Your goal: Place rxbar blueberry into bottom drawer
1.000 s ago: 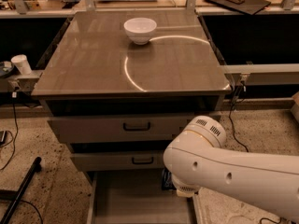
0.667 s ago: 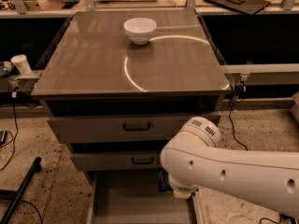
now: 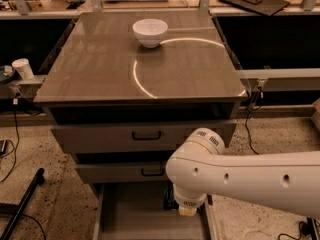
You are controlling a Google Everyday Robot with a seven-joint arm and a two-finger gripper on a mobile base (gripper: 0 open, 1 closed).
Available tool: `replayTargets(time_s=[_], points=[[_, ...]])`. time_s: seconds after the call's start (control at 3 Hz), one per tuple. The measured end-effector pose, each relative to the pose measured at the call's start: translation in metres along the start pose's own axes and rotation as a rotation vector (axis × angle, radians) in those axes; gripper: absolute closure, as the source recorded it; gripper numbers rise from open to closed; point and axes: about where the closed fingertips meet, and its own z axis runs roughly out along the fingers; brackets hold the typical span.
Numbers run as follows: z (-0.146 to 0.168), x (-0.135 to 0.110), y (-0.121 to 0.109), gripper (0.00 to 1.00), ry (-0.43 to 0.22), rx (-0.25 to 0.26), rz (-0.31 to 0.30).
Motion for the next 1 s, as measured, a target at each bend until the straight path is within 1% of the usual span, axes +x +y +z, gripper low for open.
replayTargets(time_s=[0.33,0.67,1.0], points=[[0.003,0.000,0.002,1.00,0.001,0.002,0.005],[0.024,0.003,0.010,1.00,-0.004,-0.010,0.033],[0.056,0.003,0.023,1.00,-0.006,-0.029,0.055]])
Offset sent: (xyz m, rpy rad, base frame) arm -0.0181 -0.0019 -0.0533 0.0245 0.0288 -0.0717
